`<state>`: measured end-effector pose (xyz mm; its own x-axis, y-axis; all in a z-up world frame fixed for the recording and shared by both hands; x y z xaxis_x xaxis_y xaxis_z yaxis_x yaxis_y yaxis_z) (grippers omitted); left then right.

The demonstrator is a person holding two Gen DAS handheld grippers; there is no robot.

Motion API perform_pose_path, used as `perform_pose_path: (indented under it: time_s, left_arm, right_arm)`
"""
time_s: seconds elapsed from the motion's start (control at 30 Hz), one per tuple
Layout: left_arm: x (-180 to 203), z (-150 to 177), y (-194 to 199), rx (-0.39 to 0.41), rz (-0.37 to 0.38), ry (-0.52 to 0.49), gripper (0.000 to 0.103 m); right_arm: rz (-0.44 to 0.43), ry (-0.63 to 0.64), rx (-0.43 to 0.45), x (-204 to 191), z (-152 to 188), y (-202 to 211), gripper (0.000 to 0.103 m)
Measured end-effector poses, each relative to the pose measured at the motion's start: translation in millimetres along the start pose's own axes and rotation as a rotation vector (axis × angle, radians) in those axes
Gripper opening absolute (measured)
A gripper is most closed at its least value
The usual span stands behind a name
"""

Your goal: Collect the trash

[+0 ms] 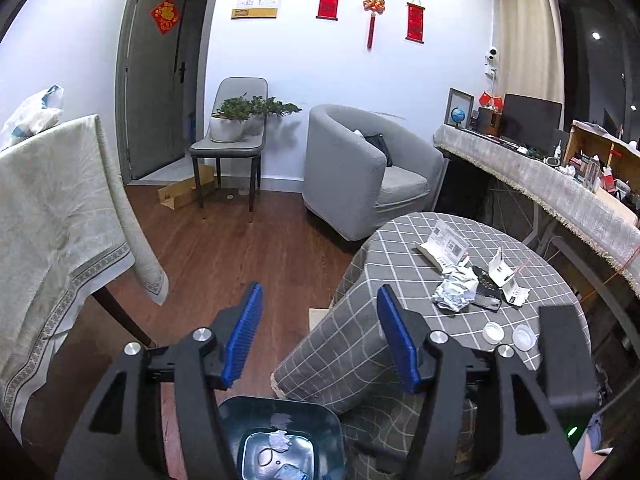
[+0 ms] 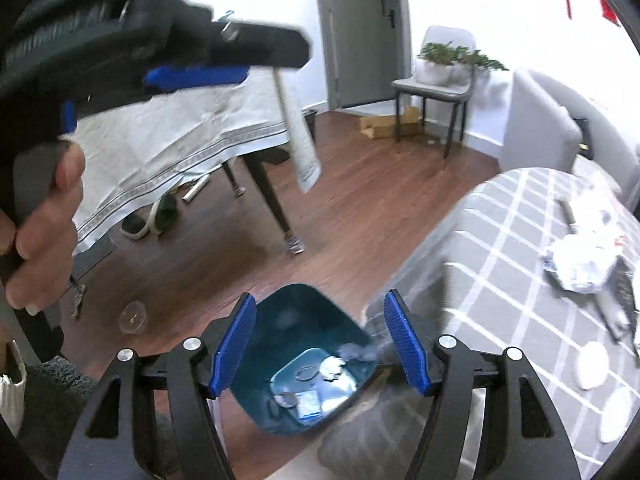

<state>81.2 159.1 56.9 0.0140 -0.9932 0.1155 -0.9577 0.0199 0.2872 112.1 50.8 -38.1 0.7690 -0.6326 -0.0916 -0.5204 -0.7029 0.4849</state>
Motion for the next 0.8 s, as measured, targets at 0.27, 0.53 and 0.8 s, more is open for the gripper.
perform_pose_path:
  time_s: [0.27, 0.53, 0.8]
  left_arm:
    - [29.2, 7.0, -14.1, -0.015, 0.048, -0.004, 0.072]
    - [58.8, 18.4, -30.5, -0.048, 0.089, -0.008, 0.075]
    - [83.8, 29.3, -43.9, -0.076, 0.115, -0.017, 0.075]
  right_arm:
    - [0.119, -0.009, 0.054, 45.7, -0.3, 34.4, 0.074]
    - [0.22, -0.031, 0.075, 89.3, 5.7, 65.2, 0.077]
    - [0.306, -0.074, 0.068, 123.8, 20.3, 88.9, 0.077]
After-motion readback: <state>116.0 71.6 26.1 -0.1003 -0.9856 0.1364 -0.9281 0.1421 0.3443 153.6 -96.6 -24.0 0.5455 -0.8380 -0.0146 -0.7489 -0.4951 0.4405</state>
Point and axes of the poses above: each gripper's, at about its wrist camera, not at the fingertips, and y roughly against the way its jaws point, x to its right, z to its underside, the point moved 3 cm from there along -y, roughly the way its jaws point, and after that the axes turned 13 degrees about x, right-handed, at the moved point
